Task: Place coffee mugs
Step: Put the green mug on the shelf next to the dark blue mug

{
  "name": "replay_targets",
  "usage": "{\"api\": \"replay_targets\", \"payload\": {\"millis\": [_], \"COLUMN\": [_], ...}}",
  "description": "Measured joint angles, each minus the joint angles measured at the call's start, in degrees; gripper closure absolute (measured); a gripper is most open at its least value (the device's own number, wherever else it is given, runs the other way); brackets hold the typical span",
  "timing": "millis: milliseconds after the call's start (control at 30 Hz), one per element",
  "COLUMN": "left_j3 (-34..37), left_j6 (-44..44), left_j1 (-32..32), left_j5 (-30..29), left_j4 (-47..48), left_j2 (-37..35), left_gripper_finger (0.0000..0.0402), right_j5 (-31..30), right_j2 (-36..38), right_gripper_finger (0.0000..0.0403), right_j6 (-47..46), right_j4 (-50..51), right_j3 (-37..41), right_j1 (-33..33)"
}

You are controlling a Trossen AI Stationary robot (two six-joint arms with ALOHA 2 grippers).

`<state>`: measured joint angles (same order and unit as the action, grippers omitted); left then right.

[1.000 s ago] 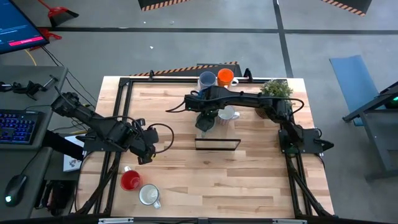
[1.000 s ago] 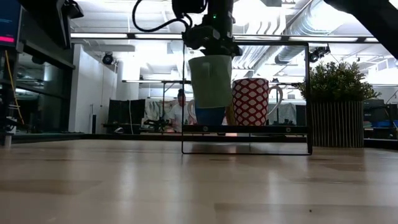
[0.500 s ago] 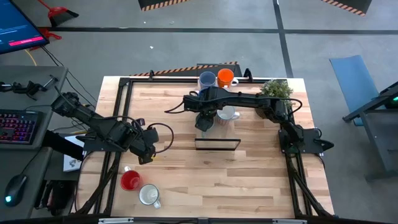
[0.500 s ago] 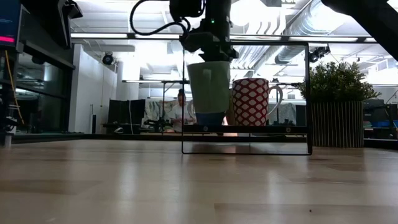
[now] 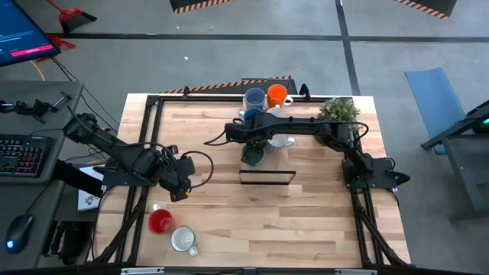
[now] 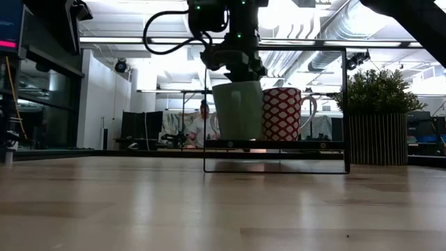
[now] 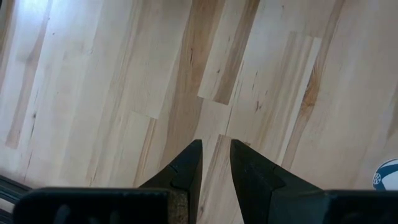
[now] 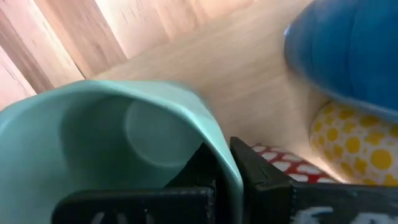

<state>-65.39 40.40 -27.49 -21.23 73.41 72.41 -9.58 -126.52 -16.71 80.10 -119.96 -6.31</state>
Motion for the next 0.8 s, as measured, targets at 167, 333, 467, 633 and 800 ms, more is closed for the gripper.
{"api": "replay_targets", "payload": {"millis": [167,333,467,633,800], "left_j3": [0.0,0.0,0.0,0.0,0.0], "left_j6": [-0.02,0.0,-0.04,-0.04,-0.09], "left_j1": [0.0,0.0,0.0,0.0,0.0], "left_j5": [-0.02,0.0,0.0,0.0,0.0], "left_j4": [-0.02,-0.02,-0.02,-0.02,0.0], "left_j2": [0.01,0.02,0.02,0.01,0.01], "left_gripper_finger": [0.0328,0.0328,0.0328,0.0328,0.0328], "right_j5": [-0.35,-1.19,-1.75,-1.63,-1.33], "right_j2": [0.18,0.22,0.24,0.27,0.33], "right_gripper_finger": [0.0389,0.0362,0.0341,0.0321,0.0305], "right_j6": [0.68,0.72,1.33,1.33,1.2], "right_j4": [-0.97,-0.88,-0.84,-0.66,1.5], "right_j3": [0.04,0.04,0.04,-0.01,-3.19], "right_j1": [0.0,-0.07,-0.11,-0.07,-0.07]}}
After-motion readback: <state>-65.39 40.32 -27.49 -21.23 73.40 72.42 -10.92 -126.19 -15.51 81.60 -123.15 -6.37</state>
